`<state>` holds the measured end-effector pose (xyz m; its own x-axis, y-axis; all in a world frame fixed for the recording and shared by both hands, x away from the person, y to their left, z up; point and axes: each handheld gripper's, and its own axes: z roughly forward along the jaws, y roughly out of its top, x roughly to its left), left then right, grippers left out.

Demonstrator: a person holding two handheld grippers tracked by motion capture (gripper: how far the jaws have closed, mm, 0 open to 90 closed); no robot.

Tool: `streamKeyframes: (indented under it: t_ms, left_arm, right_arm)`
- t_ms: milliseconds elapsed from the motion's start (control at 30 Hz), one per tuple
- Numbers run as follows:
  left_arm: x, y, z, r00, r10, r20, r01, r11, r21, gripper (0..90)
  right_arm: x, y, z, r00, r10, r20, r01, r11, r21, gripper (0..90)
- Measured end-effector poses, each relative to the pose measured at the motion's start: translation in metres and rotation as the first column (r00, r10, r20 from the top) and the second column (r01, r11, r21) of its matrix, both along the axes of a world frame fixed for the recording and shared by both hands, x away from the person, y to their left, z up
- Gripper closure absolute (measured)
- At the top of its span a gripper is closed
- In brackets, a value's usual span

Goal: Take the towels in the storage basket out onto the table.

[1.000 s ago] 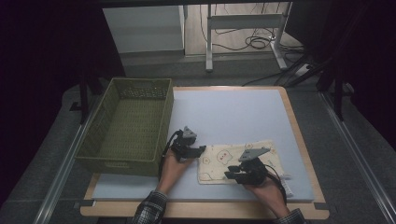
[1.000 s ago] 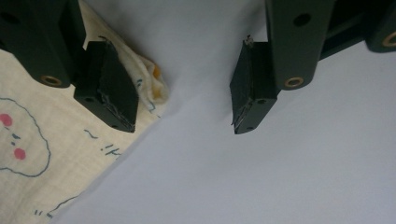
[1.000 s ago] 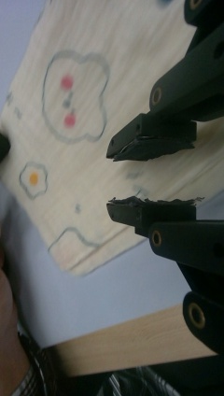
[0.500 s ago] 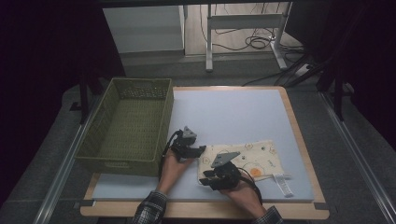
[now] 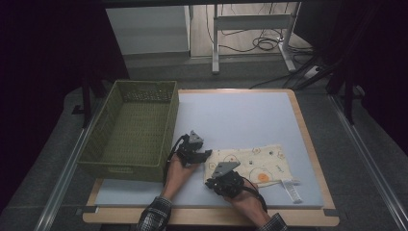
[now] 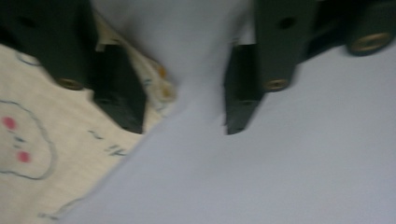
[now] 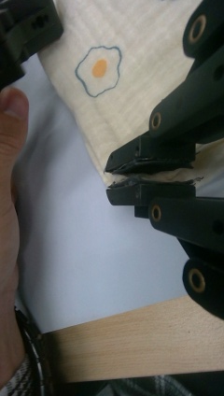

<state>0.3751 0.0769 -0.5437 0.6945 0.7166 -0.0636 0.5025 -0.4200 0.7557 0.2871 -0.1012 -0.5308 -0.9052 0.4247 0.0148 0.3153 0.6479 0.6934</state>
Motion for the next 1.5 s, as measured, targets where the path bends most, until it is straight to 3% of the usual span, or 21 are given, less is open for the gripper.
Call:
streamKeyframes:
  t_ms: [100,233,267,300,333,367,533,633,867,1033,1300,1333,1500]
  left_arm:
    - [-0.003,-0.003,0.0,0.9992,-0.04,-0.003,0.04,0.9992,-0.006,83.9]
    - [-0.005,-0.001,0.001,0.9995,-0.019,-0.025,0.018,0.9994,-0.029,86.4]
    - [-0.008,0.002,0.002,0.9998,0.02,-0.007,-0.02,0.9998,-0.009,86.7]
    - [-0.008,0.002,0.002,0.9998,0.02,-0.007,-0.02,0.9998,-0.009,86.7]
    - [-0.015,0.008,0.001,0.9965,0.084,0.009,-0.084,0.9965,0.003,86.6]
    - [-0.017,0.009,0.001,0.9948,0.101,0.013,-0.101,0.9949,-0.003,86.6]
    - [-0.021,0.004,0.004,0.992,0.121,0.034,-0.122,0.9926,0.002,86.1]
    - [-0.019,0.004,0.008,0.9925,0.118,0.033,-0.117,0.9928,-0.026,86.0]
    - [-0.016,-0.007,0.025,0.9939,0.079,0.078,-0.073,0.995,-0.067,85.8]
    - [-0.007,-0.032,0.04,0.9933,0.017,0.115,-0.007,0.9963,-0.085,85.8]
    - [0.007,-0.066,0.042,0.992,-0.067,0.107,0.077,0.9929,-0.09,85.8]
    - [0.01,-0.074,0.041,0.9912,-0.085,0.102,0.094,0.9918,-0.087,85.7]
    - [0.016,-0.095,0.039,0.9876,-0.129,0.089,0.137,0.9862,-0.092,85.6]
  right_arm:
    - [0.001,-0.001,0.0,0.9999,-0.004,-0.014,0.004,0.9999,0.012,83.6]
    - [0.004,0.0,0.0,0.9995,-0.001,-0.032,0.002,0.9998,0.018,83.9]
    - [0.006,0.004,-0.001,0.9991,0.005,-0.043,-0.003,0.9995,0.032,83.9]
    - [0.007,0.007,-0.001,0.9989,0.008,-0.046,-0.006,0.9993,0.036,83.9]
    - [0.007,0.011,-0.002,0.9986,0.014,-0.051,-0.012,0.9989,0.045,83.9]
    - [0.008,0.015,-0.002,0.9985,0.02,-0.052,-0.018,0.9987,0.048,83.9]
    - [0.006,0.022,-0.001,0.9985,0.034,-0.043,-0.032,0.9984,0.046,83.9]
    - [0.002,0.013,0.005,0.999,0.021,-0.039,-0.018,0.9973,0.072,83.9]
    - [0.001,-0.007,0.019,0.9997,-0.008,-0.023,0.011,0.9926,0.121,83.9]
    - [-0.001,-0.033,0.032,0.9982,-0.059,0.012,0.057,0.9886,0.139,83.9]
    - [-0.002,-0.077,0.036,0.9886,-0.149,0.022,0.144,0.9785,0.148,83.9]
    - [-0.003,-0.089,0.036,0.9849,-0.171,0.024,0.166,0.9748,0.149,83.9]
    - [-0.005,-0.114,0.035,0.9754,-0.22,0.016,0.214,0.9637,0.159,83.9]
